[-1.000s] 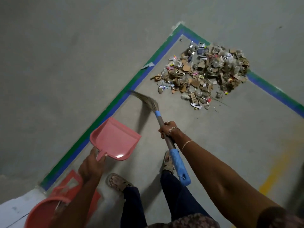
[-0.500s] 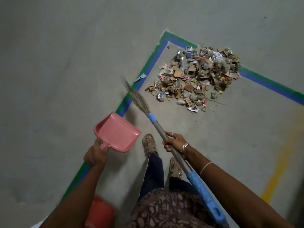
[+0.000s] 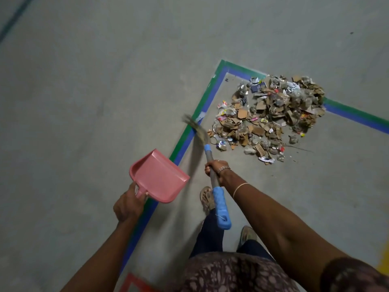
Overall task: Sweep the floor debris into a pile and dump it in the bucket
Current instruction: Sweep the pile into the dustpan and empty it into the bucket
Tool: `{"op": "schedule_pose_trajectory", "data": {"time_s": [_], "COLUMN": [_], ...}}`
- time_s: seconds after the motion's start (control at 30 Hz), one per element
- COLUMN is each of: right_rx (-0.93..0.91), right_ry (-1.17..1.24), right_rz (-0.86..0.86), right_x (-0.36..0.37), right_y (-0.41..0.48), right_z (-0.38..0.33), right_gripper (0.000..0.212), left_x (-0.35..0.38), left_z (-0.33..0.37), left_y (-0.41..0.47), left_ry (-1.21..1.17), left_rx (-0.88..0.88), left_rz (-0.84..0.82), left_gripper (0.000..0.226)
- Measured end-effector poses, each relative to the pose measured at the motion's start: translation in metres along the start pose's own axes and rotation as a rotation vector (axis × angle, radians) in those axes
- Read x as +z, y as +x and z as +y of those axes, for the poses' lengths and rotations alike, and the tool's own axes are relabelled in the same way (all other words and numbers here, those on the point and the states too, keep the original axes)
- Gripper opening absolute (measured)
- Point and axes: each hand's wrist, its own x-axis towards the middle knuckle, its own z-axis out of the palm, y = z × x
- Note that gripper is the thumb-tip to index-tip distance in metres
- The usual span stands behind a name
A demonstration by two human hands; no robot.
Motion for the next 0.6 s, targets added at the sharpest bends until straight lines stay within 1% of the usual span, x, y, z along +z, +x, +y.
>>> {"op": "schedule_pose_trajectory", "data": {"time_s": [0.17,0.27,0.33,0.4,0.47,0.53,0.6], "right_rx": [-0.087,-0.133,-0.154,-0.170,-0.165,-0.143,-0.112], "right_ry": [0.139,0.114,0.023,-0.107,-0.255,-0.388,-0.473], "right_rz": [0.080,0.067,0.064,0.066,0.027,-0.018,-0.034], "right_x": [-0.025,-0.060,-0.089,-0.118,-0.143,-0.163,-0.179], "right_y": [-0.009,-0.029,-0.046,-0.062,-0.077,-0.087,-0.089], "right_z": [-0.019,-0.027,-0.031,-0.035,-0.035,-0.030,-0.018], "right_gripper": [0.015,0.019,0.029,0.047,0.060,0.068,0.070], "left_x": [-0.016,-0.017,-0.011,-0.004,0.004,0.009,0.014], "left_z": [0.020,0.036,0.050,0.065,0.080,0.093,0.107], "left_y": [0.039,0.055,0.063,0.070,0.074,0.072,0.066], "left_ry": [0.000,0.029,0.040,0.057,0.068,0.081,0.101], "left_rx": [0.073,0.115,0.149,0.181,0.208,0.222,0.223], "left_rz": [-0.028,-0.067,-0.096,-0.121,-0.134,-0.143,-0.150], "left_gripper": [0.057,0.056,0.054,0.053,0.054,0.052,0.046]}}
